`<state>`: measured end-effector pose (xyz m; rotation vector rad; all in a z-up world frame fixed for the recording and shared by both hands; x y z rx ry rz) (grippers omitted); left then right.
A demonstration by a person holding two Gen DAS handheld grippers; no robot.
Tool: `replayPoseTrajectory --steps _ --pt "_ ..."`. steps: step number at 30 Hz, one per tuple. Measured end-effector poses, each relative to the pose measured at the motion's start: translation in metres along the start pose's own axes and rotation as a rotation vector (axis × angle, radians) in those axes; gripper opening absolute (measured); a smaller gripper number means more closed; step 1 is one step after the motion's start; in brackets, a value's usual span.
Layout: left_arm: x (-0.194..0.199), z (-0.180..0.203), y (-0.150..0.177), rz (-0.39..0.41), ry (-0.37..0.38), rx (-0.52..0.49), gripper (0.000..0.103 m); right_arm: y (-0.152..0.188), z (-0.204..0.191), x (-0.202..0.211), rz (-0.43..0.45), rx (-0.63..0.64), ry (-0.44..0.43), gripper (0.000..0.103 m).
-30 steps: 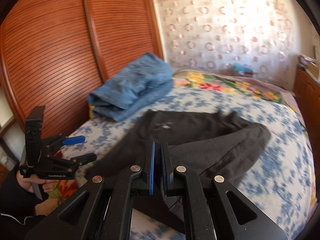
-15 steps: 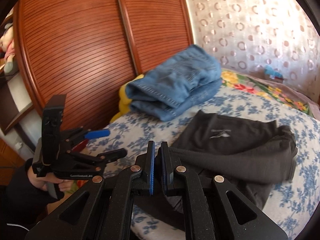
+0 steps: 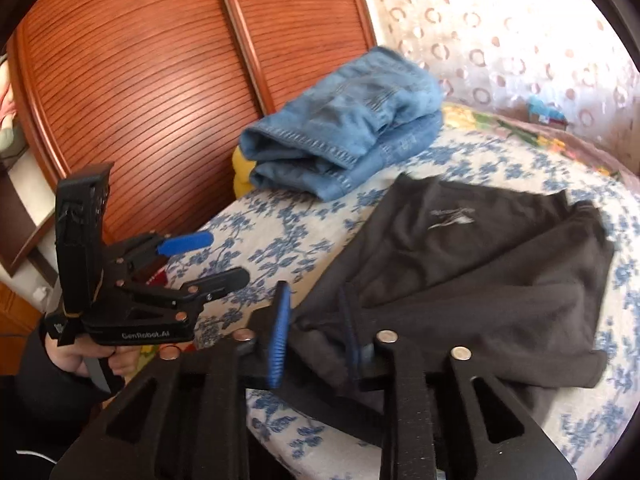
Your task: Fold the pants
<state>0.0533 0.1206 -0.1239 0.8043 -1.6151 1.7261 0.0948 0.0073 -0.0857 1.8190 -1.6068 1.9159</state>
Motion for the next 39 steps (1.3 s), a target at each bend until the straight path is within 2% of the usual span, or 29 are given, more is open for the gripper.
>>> replayPoseTrajectory --steps 7,12,15,21,32,37,38,39 --pt "0.001 0.02 -0.005 0.003 0.03 -0.042 0.079 0.017 0.046 0.05 0.082 -0.061 0.139 0.033" --pt "0.0 0.036 -0.011 0.007 0.053 -0.068 0.079 0.039 0.092 0.066 0.069 -0.122 0.276 0.037" --pt "-0.001 0.044 -0.014 0.005 0.058 -0.084 0.079 0.052 0.113 0.071 0.054 -0.153 0.309 0.039" --pt "-0.009 0.056 -0.014 -0.014 0.065 -0.11 0.079 0.07 0.135 0.073 0.026 -0.205 0.309 0.045" --pt "-0.024 0.062 -0.001 -0.065 0.048 -0.132 0.079 0.071 0.142 0.048 -0.053 -0.212 0.281 0.046" --pt "-0.01 0.063 0.0 -0.023 0.071 -0.125 0.079 0.066 0.142 0.042 -0.071 -0.19 0.282 0.046" --pt "-0.005 0.064 -0.001 -0.011 0.086 -0.127 0.079 0.066 0.142 0.041 -0.076 -0.185 0.284 0.044" --pt "0.0 0.066 -0.002 0.003 0.102 -0.131 0.079 0.066 0.142 0.039 -0.08 -0.181 0.288 0.036"
Point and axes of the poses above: each gripper's, at about its wrist camera, not at the fingertips, and x roughly against the way its jaws point, z to its right, y to its underside, the point moved 3 cm from there along -x, roughly the way its jaws point, and after that the axes turned 11 degrees about -z, right-handed, at the moved point
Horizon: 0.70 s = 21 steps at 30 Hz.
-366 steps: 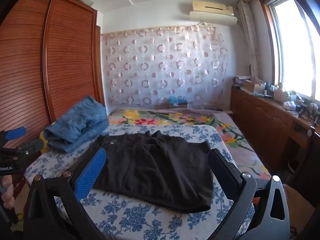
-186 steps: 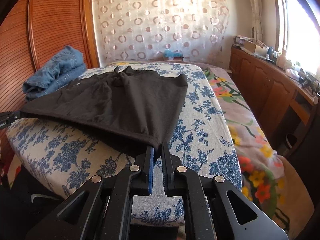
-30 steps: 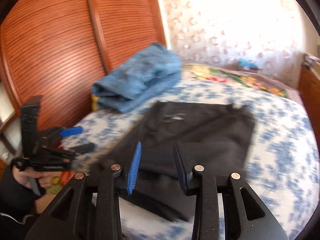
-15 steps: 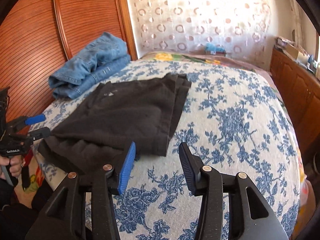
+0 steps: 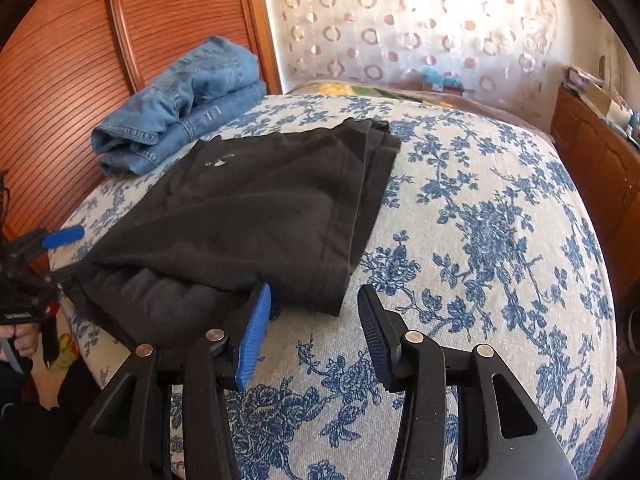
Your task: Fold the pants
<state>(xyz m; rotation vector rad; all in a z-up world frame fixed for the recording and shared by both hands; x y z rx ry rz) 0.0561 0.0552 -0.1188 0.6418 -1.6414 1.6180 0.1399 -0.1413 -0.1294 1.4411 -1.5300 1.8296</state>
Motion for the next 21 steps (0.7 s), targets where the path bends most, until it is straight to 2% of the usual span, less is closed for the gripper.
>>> replayPoseTrajectory --steps 1,3,6,8,10,15,20,21 --pt "0.003 0.001 -0.001 0.009 0.007 -0.005 0.075 0.0 0.0 -0.001 -0.002 0.002 0.003 0.032" --pt "0.006 0.006 -0.003 0.009 0.016 -0.024 0.07 0.001 -0.001 -0.002 0.005 0.008 0.001 0.012" --pt "0.003 0.012 -0.003 -0.006 0.04 -0.044 0.054 0.001 0.0 0.002 0.034 0.008 -0.002 0.004" --pt "-0.003 0.014 -0.002 -0.025 0.052 -0.047 0.048 0.001 0.003 0.006 0.059 -0.005 0.004 0.003" --pt "-0.008 0.015 -0.002 -0.042 0.065 -0.044 0.038 0.001 0.006 0.008 0.068 -0.015 0.008 0.003" --pt "-0.02 0.015 0.003 -0.088 0.076 -0.038 0.038 0.001 0.01 0.011 0.09 -0.034 0.012 0.002" --pt "-0.019 0.016 0.007 -0.088 0.083 -0.044 0.038 0.001 0.014 0.017 0.114 -0.049 0.017 0.002" --pt "-0.018 0.016 0.007 -0.082 0.088 -0.046 0.033 0.001 0.013 0.018 0.117 -0.05 0.019 0.002"
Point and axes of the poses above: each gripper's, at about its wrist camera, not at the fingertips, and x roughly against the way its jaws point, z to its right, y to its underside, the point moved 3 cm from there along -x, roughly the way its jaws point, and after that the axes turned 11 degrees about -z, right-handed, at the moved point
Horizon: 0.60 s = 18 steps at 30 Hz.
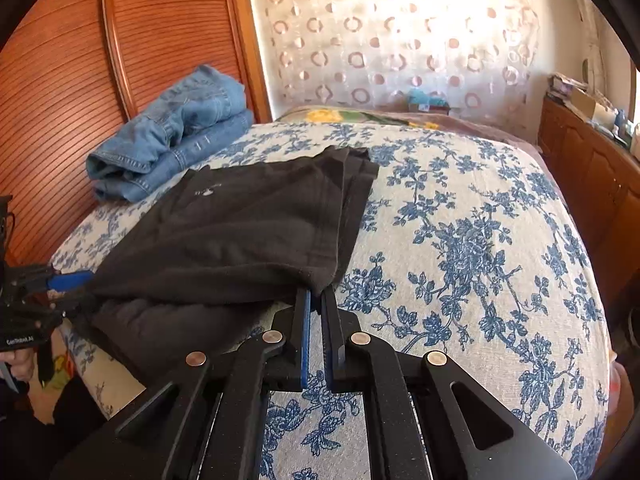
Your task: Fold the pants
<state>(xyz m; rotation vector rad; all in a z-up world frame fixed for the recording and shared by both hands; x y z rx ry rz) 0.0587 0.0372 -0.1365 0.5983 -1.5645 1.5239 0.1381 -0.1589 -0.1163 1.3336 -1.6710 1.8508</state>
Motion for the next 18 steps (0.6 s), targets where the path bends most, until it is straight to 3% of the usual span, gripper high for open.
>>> replayPoseTrajectory --steps 9,13,18 --pt "0.026 0.001 -0.008 0.087 0.028 0.0 0.032 -0.002 0.0 0.002 0.004 0.004 0.008 0.002" --pt "0.018 0.007 -0.012 0.055 0.009 -0.032 0.026 -0.002 0.001 0.001 0.003 0.001 0.006 0.002" --pt "-0.002 0.007 -0.01 -0.018 -0.015 -0.028 0.026 -0.003 0.003 0.0 0.007 -0.004 0.007 0.002"
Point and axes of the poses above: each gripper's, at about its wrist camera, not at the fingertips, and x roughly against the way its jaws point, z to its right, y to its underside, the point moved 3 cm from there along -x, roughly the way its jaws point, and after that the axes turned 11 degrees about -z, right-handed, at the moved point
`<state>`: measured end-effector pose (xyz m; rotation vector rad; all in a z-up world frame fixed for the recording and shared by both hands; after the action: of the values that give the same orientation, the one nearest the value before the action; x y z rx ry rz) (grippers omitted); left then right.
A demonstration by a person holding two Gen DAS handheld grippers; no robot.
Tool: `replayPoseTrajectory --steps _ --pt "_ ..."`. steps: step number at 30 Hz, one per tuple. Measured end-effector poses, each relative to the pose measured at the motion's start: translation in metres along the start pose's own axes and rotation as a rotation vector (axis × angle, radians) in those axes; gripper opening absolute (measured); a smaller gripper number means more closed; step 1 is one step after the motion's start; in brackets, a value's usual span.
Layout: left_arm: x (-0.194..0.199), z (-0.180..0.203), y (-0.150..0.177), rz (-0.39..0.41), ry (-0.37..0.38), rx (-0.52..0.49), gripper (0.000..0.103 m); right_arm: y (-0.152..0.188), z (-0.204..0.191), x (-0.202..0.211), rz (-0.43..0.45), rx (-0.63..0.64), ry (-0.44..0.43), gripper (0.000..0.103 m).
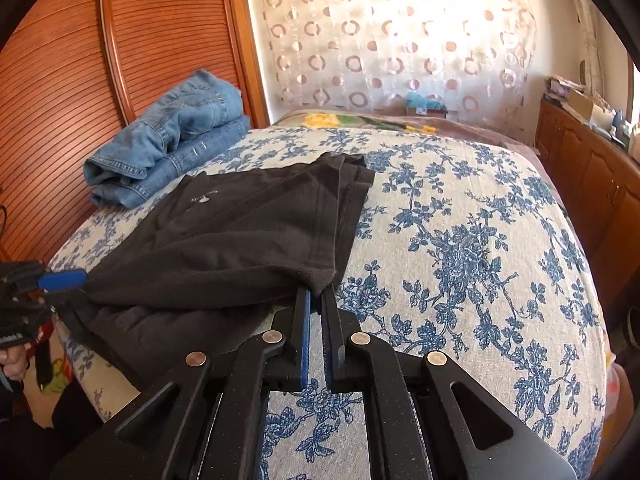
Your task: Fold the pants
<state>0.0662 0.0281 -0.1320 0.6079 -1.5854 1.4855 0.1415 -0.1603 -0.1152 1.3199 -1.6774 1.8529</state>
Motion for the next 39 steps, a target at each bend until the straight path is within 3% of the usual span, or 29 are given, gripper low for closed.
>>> replayPoseTrajectory --steps 11,20,22,24,29,32,35,39 --pt "-0.004 -0.004 0.007 -0.016 0.0 0.025 0.031 0.003 0.013 0.004 0.031 -0.083 0.004 0.002" --pt "0.005 0.0 0.007 0.02 0.007 0.015 0.013 0.002 0.004 0.005 0.018 -0.042 -0.015 0.002" --pt "0.008 0.0 0.005 0.03 0.008 0.017 0.011 0.003 0.003 0.005 0.009 -0.044 -0.029 0.011" --pt "0.013 0.001 0.004 0.045 0.012 0.015 0.011 0.003 0.004 0.004 0.0 -0.051 -0.031 0.037" --pt "0.017 0.007 0.002 0.053 0.002 -0.01 0.011 0.0 0.0 -0.004 -0.039 -0.031 -0.04 0.04" --pt "0.015 0.006 0.002 0.044 0.001 -0.012 0.011 -0.002 -0.003 -0.01 -0.073 -0.019 -0.047 0.038" --pt "0.012 0.005 0.001 0.026 0.005 -0.013 0.012 -0.002 -0.007 -0.014 -0.096 0.008 -0.049 0.006" --pt "0.013 0.007 -0.001 0.022 0.003 -0.028 0.018 -0.004 -0.007 -0.001 -0.032 0.005 -0.04 0.001"
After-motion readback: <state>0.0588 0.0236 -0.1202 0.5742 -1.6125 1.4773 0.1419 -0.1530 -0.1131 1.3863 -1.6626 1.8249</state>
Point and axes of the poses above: each gripper's, at about its wrist camera, not at the fingertips, and x roughly against the way its jaws point, z to its right, y to its underside, the point moved 3 cm from there along -x, roughly the way its jaws point, and after that the axes turned 11 degrees about -z, right-handed, at the moved point
